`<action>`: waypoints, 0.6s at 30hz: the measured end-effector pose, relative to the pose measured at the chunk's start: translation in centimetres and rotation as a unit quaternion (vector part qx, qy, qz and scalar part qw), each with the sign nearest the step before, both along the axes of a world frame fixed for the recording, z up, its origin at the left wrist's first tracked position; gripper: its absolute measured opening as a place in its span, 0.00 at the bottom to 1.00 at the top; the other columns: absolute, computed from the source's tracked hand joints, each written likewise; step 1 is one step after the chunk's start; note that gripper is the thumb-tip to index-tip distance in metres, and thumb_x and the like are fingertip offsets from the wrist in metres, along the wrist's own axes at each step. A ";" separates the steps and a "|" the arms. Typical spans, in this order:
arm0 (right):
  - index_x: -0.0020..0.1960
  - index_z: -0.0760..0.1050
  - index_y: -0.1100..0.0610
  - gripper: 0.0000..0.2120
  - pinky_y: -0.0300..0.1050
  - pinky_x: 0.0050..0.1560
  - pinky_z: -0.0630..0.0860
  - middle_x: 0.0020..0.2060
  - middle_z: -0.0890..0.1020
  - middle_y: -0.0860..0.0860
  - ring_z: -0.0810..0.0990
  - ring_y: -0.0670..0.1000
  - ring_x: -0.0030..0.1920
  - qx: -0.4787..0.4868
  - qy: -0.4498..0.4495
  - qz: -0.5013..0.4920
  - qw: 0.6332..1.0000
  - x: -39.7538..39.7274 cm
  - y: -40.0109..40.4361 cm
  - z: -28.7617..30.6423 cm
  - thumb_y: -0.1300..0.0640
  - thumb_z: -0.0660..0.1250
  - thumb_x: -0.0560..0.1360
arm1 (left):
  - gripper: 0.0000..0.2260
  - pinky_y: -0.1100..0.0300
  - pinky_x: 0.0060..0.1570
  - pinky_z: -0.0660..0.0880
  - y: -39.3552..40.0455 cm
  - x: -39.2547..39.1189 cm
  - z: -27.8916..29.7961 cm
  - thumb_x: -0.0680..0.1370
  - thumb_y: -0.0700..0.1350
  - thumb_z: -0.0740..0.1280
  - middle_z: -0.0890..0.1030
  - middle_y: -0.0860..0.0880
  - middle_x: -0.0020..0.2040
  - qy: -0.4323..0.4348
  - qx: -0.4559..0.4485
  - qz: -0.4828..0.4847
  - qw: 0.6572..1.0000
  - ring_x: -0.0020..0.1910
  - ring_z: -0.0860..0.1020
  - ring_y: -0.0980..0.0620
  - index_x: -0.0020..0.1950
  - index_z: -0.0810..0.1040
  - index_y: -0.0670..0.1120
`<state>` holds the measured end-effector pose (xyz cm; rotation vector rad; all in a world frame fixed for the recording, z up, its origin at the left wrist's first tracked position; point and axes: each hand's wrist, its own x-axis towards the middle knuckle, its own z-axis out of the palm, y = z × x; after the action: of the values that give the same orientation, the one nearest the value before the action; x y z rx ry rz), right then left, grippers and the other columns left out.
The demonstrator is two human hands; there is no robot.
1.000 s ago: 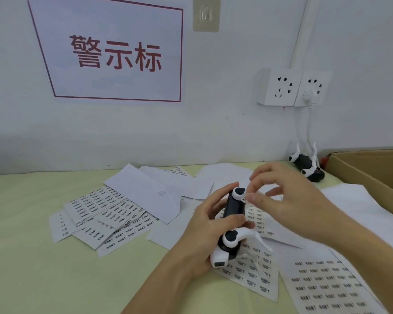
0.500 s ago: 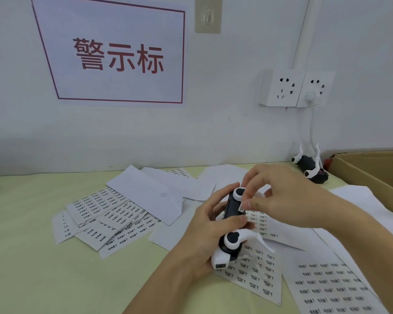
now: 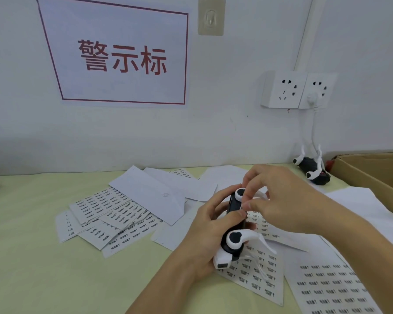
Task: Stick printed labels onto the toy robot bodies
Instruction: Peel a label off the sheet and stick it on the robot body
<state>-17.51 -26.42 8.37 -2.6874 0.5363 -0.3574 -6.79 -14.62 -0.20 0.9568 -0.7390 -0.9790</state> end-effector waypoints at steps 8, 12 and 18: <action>0.32 0.76 0.43 0.14 0.41 0.54 0.70 0.48 0.73 0.35 0.71 0.37 0.52 -0.044 0.004 0.003 0.999 0.1 0.6 0.1 0.53 0.72 0.74 | 0.20 0.49 0.47 0.80 -0.1 0.0 0.0 0.74 0.41 0.70 0.82 0.45 0.61 -0.008 0.002 0.007 1.000 0.49 0.83 0.42 0.64 0.80 0.57; 0.32 0.76 0.43 0.14 0.45 0.57 0.72 0.48 0.73 0.35 0.72 0.40 0.52 -0.047 0.004 -0.002 0.999 0.1 0.8 0.2 0.54 0.72 0.75 | 0.20 0.50 0.45 0.80 0.0 -0.1 0.0 0.73 0.41 0.71 0.82 0.45 0.61 -0.010 0.003 0.008 1.000 0.48 0.83 0.42 0.63 0.80 0.57; 0.32 0.75 0.42 0.14 0.46 0.56 0.73 0.47 0.73 0.35 0.72 0.41 0.52 -0.049 0.000 -0.001 0.999 0.1 1.0 0.2 0.55 0.72 0.74 | 0.22 0.51 0.44 0.80 0.0 0.0 0.1 0.71 0.42 0.72 0.82 0.45 0.60 -0.010 0.003 0.012 1.000 0.48 0.84 0.42 0.64 0.80 0.57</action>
<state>-17.40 -25.45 8.59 -2.7807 0.5353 -0.3942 -6.82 -14.59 -0.12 0.9802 -0.7390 -0.9530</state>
